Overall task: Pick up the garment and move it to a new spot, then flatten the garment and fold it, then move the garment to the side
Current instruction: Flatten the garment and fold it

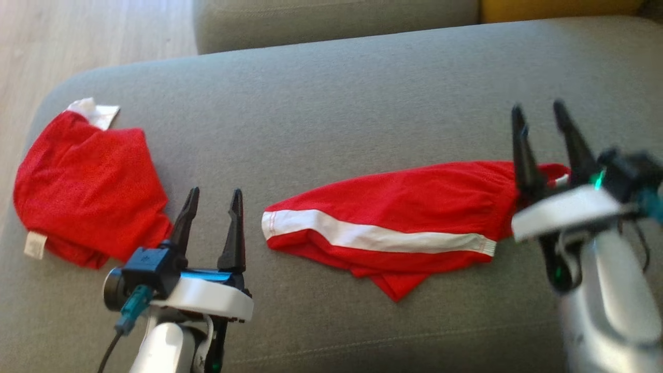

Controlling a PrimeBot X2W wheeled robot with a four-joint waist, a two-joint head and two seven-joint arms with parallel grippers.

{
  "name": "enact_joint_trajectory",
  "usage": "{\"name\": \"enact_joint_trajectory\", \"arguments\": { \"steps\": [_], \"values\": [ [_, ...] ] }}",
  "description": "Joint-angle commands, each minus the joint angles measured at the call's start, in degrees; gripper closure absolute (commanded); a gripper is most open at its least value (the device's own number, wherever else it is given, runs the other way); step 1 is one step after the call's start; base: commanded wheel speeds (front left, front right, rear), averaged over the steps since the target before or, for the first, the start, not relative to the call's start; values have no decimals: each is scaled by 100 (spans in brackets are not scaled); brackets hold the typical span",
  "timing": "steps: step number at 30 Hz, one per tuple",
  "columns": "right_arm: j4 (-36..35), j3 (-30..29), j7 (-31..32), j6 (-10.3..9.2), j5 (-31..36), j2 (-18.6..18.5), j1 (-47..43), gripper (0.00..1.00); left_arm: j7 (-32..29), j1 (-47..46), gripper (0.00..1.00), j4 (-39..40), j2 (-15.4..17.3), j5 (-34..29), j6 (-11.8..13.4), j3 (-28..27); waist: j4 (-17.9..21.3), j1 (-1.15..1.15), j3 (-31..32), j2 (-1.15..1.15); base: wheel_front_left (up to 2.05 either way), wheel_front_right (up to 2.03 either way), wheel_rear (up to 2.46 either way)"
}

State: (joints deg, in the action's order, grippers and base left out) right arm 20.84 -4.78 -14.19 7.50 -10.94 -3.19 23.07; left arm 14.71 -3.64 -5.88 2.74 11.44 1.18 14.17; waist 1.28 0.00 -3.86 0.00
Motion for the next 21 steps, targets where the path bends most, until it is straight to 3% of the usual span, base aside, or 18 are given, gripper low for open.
{"name": "enact_joint_trajectory", "arguments": {
  "steps": [1,5,10,17,21],
  "values": [
    [-365,188,-48,-1,80,30,-110,0,29,-120,0,233,14,36,49,-207,79,0,47,0,0,0,0],
    [-1074,402,-70,-1,184,31,-898,0,29,-81,0,264,14,85,104,-213,161,0,48,0,0,0,0],
    [-1345,657,-78,-1,332,31,-1582,0,29,-51,0,140,14,206,168,-303,249,0,-13,0,0,0,0],
    [-1437,651,-80,-1,371,31,-1668,0,29,-93,0,-108,14,150,240,-412,306,0,-99,0,0,0,0],
    [-1487,660,-80,-1,275,31,-1597,0,29,-146,0,-441,14,183,154,-286,408,0,-162,0,0,0,0]
  ]
}}
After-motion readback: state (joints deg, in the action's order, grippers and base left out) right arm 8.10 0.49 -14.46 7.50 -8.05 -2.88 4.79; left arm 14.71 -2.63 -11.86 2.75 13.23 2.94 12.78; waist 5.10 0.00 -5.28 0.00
